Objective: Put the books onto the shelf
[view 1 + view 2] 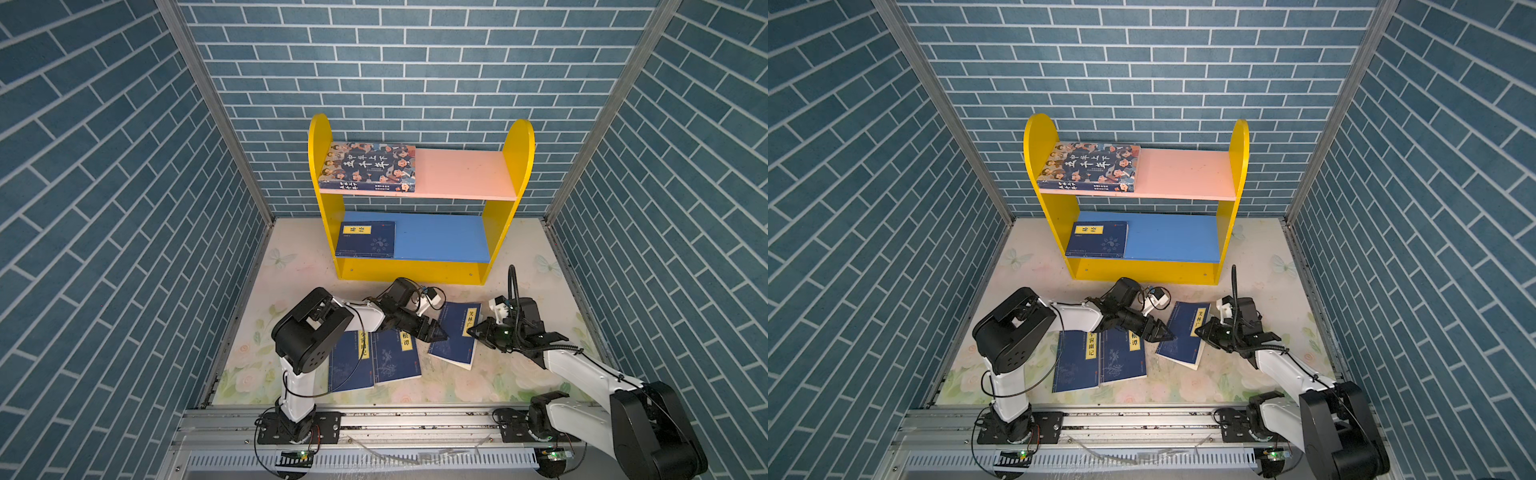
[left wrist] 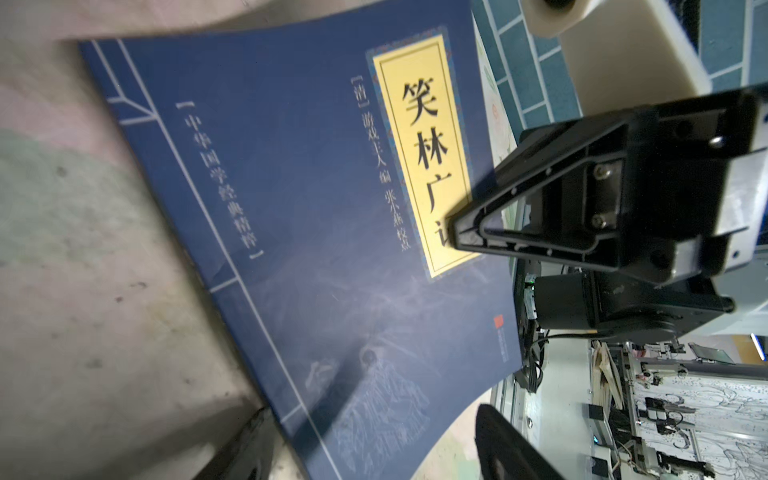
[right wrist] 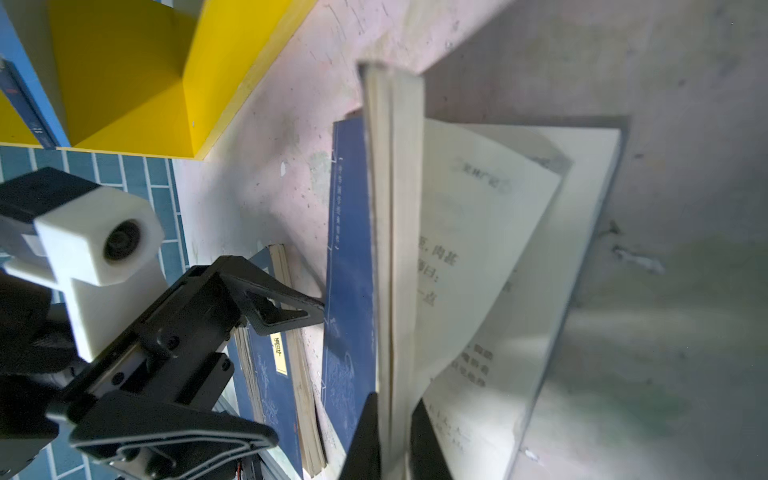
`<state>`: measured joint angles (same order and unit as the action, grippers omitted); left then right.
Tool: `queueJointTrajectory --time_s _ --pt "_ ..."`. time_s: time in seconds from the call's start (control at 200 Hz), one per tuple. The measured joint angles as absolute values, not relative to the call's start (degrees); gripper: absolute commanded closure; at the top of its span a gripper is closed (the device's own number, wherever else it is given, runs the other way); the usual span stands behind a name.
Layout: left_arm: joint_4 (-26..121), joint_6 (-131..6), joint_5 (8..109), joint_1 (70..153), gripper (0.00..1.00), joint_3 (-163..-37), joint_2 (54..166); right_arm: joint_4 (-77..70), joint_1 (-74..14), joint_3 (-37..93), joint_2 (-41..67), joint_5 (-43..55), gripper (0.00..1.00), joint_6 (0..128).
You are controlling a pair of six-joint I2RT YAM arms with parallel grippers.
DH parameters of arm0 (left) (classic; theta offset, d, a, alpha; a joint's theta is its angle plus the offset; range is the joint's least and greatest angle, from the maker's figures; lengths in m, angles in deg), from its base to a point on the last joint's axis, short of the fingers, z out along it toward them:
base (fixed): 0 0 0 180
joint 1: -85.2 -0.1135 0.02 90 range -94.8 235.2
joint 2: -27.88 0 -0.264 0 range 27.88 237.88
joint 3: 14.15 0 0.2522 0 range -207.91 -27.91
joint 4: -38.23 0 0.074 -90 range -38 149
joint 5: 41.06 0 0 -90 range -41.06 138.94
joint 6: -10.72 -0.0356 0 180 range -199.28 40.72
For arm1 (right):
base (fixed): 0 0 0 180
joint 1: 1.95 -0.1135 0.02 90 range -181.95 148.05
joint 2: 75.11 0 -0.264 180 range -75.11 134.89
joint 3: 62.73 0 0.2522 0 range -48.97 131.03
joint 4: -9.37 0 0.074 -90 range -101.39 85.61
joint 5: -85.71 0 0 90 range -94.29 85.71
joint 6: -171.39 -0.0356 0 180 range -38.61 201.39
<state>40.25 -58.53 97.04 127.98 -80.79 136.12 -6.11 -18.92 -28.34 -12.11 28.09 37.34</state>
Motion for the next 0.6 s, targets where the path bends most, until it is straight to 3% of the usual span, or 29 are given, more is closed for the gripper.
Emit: queueJointTrajectory --time_s 0.6 --pt "55.4 -70.0 104.4 116.6 0.21 -83.0 115.5 -16.8 -18.9 -18.4 -22.8 36.2 1.0 42.5"
